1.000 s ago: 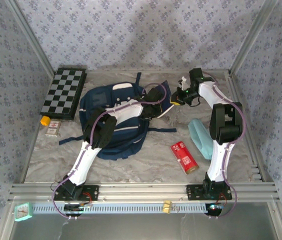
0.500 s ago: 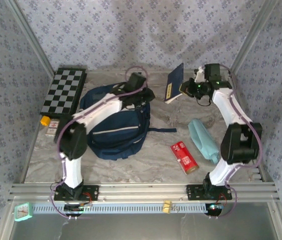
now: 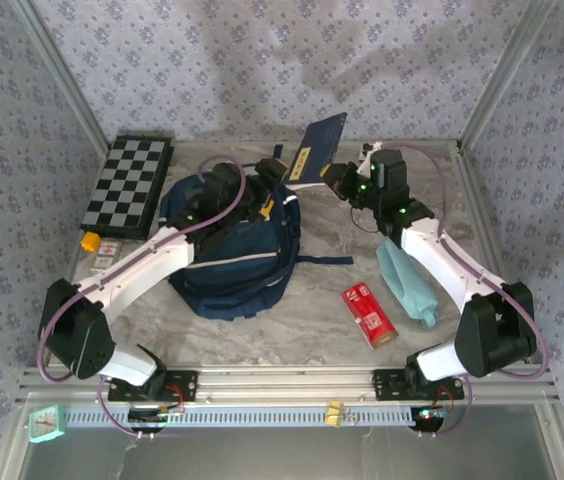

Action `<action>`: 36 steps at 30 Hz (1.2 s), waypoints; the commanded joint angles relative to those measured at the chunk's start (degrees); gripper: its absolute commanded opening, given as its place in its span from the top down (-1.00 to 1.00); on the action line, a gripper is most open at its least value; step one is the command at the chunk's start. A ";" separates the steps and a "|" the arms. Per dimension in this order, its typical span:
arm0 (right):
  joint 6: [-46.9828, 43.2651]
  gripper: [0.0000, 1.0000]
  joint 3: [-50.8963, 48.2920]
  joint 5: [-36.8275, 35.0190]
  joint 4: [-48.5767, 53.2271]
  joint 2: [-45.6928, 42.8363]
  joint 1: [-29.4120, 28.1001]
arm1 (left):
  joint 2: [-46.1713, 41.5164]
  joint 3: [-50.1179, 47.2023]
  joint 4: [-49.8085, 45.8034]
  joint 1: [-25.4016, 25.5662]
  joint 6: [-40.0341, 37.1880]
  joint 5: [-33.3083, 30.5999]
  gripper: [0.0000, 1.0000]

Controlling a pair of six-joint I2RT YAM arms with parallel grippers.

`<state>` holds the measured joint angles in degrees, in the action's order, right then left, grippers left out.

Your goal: Pack the student bag

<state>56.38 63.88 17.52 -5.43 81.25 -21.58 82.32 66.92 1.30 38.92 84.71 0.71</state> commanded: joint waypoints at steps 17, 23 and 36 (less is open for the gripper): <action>15.27 1.00 -0.61 -6.28 -24.07 -0.15 -9.37 | 6.49 1.43 28.37 3.26 7.35 -10.35 -0.64; 16.76 1.00 -3.76 -7.78 -26.60 -0.20 -11.27 | 7.61 2.87 30.82 3.36 5.53 -12.66 -0.29; 15.56 1.00 -6.40 -10.79 -27.74 -0.94 -12.43 | 6.64 2.41 29.94 2.75 3.64 -13.98 0.67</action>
<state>72.69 57.74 7.60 -31.07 81.08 -33.41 90.21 67.75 28.58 41.80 89.34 -11.86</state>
